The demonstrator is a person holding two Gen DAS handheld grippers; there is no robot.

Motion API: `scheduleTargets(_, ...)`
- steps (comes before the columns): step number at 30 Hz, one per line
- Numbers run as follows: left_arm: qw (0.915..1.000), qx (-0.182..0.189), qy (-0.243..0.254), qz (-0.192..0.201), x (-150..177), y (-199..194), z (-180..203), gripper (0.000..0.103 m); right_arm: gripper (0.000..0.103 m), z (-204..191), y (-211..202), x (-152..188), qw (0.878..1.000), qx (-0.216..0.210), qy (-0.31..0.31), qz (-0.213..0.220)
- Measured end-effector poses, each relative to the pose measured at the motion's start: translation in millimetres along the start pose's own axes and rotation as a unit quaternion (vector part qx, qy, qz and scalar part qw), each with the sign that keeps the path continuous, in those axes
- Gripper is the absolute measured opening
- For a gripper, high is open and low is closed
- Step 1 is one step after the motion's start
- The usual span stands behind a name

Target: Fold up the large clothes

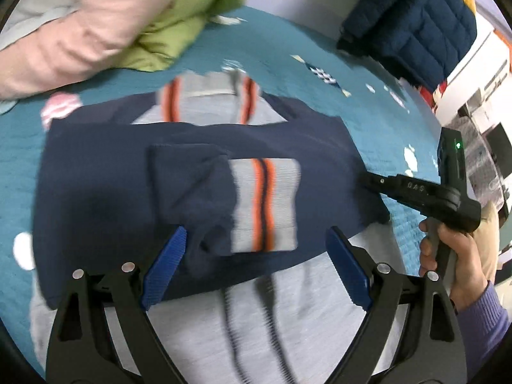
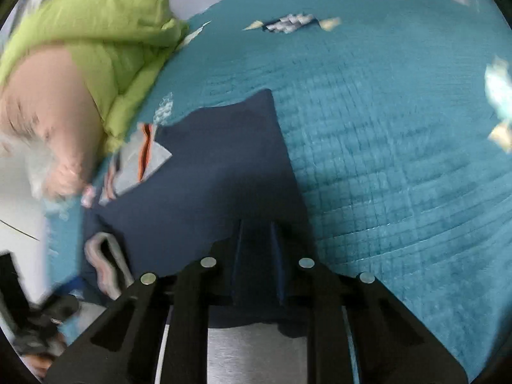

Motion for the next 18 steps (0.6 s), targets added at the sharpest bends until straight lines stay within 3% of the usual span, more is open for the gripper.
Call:
scheduleTargets(3, 0.9989, -0.039, 0.011, 0.022, -10.6, -0.2, 17.3, 0.089, 0.014, 2.1, -0.1, 0.6, 1.0, 0.0, -0.015, 0.0)
scheduleTargets(6, 0.9904, -0.12, 0.063, 0.03, -15.7, 0.9, 40.9, 0.089, 0.016, 4.4, -0.3, 0.8, 1.0, -0.006, -0.015, 0.001)
scheduleTargets(9, 0.9793, -0.186, 0.074, -0.029, -20.3, 29.0, 35.5, 0.089, 0.017, 2.6, -0.6, 2.5, 1.0, -0.008, -0.02, 0.002)
scheduleTargets(12, 0.971, -0.219, 0.073, -0.062, -19.6, 52.1, 22.7, 0.089, 0.017, 4.9, -1.3, 1.1, 1.0, -0.014, -0.017, 0.004)
scheduleTargets(15, 0.9736, -0.211, 0.064, -0.058, -23.6, 56.9, 13.2, 0.083, 0.017, 4.6, -1.1, 1.6, 1.0, -0.015, -0.019, 0.005)
scheduleTargets(18, 0.9901, -0.131, 0.023, -0.044, -27.7, 39.8, 1.9, 0.068, 0.017, 4.7, -1.4, 1.8, 1.0, -0.014, -0.021, 0.004)
Point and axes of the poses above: each gripper's, at about its wrist camera, not at the fingertips, and y roughly the way its jaws point, z to its right, x to its underside, the point moved 5 cm from there along y, roughly the way its jaws point, and after that the axes turned 15 degrees about -z, right-handed, at the moved point
